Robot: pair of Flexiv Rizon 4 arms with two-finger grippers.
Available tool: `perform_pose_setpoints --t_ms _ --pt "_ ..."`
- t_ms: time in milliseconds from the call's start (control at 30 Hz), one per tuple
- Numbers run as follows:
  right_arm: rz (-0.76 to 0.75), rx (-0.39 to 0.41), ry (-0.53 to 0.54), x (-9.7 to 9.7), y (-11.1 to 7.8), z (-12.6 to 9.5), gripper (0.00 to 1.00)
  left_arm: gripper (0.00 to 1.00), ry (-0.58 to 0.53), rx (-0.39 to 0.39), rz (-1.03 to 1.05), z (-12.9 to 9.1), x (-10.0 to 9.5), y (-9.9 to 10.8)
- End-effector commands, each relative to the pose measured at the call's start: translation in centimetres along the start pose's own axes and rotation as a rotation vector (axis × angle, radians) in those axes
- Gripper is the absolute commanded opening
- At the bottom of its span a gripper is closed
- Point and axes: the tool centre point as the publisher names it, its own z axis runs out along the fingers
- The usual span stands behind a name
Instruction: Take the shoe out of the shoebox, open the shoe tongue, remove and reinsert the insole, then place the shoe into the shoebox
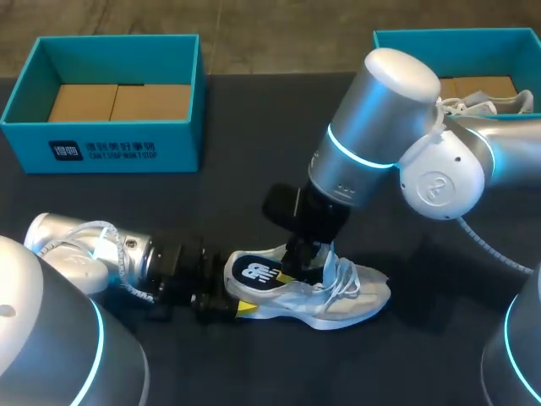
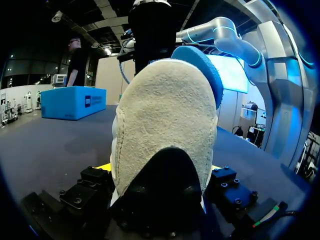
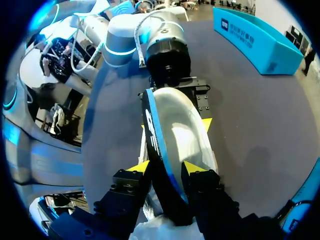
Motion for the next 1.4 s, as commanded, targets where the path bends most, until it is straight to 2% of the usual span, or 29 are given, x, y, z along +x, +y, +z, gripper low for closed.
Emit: perform_pose_setpoints --t_ms 33,133,200,233,633,933,1033,1300,1400 --pt "-0.006 -0.011 0.011 -0.3 0.0 0.7 0.31 0.0 -0.002 -0.002 -0.001 0.0 -0.1 0.4" --pt "-0.015 -0.017 0.01 -0.2 0.3 0.7 0.2 0.0 -0.002 -0.002 -0.001 0.0 -0.1 0.4" --pt "-0.024 -0.021 0.006 -0.1 0.5 0.5 0.03 0.0 -0.002 -0.002 -0.001 0.0 -0.1 0.4" --pt "-0.029 -0.025 0.003 -0.1 0.5 0.5 0.0 0.0 -0.002 -0.002 -0.001 0.0 -0.1 0.4" --pt "-0.082 -0.058 -0.035 0.5 1.6 -1.0 0.0 0.0 -0.002 -0.002 -0.001 0.0 -0.1 0.4" --pt "-0.115 -0.102 0.007 0.1 1.9 -0.4 0.0 0.0 -0.002 -0.002 -0.001 0.0 -0.1 0.4" --pt "-0.119 -0.11 0.013 0.1 1.9 -0.4 0.13 0.0 -0.002 -0.002 -0.001 0.0 -0.1 0.4" --pt "-0.117 -0.124 0.029 0.3 1.8 -0.4 0.23 0.0 -0.002 -0.002 -0.001 0.0 -0.1 0.4" --pt "-0.118 -0.121 0.046 0.4 1.7 -0.2 0.23 0.0 -0.002 -0.002 -0.001 0.0 -0.1 0.4"
